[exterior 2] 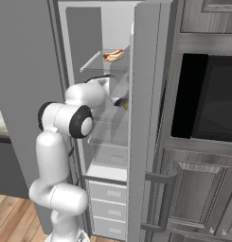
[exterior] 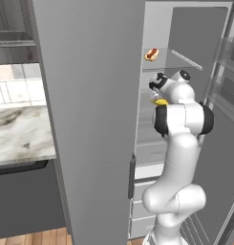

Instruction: Pick corn from the fridge and place it on the plate on the counter.

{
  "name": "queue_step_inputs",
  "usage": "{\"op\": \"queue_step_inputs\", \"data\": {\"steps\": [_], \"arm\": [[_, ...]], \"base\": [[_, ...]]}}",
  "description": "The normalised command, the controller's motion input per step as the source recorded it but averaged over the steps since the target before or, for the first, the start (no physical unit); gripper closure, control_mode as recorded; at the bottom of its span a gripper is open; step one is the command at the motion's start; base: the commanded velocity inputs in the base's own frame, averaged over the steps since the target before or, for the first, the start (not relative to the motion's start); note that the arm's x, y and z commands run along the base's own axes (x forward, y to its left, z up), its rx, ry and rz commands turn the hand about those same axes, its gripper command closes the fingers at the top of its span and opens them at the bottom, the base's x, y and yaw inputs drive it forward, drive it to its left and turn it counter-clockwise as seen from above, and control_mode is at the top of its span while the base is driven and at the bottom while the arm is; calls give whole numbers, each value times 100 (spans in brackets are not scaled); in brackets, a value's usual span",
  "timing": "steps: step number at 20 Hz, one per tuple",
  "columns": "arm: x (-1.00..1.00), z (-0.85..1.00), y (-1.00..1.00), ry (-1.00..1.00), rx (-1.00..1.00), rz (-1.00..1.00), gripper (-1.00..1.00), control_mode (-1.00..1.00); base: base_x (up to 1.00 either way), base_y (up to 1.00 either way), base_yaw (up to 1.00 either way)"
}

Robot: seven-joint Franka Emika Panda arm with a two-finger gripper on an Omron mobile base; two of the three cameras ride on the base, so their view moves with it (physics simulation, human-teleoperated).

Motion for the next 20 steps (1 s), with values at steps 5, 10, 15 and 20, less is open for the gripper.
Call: {"op": "queue_step_inputs", "data": {"steps": [5,10,15,20], "arm": [[-19,0,43,-5,0,-11,100,-100],[-40,0,27,-10,0,-15,100,-100],[-79,2,3,-13,0,-11,100,-100],[-92,24,0,2,0,-9,100,-100]], "base": [[0,0,0],[0,0,0],[0,0,0],[0,0,0]]}}
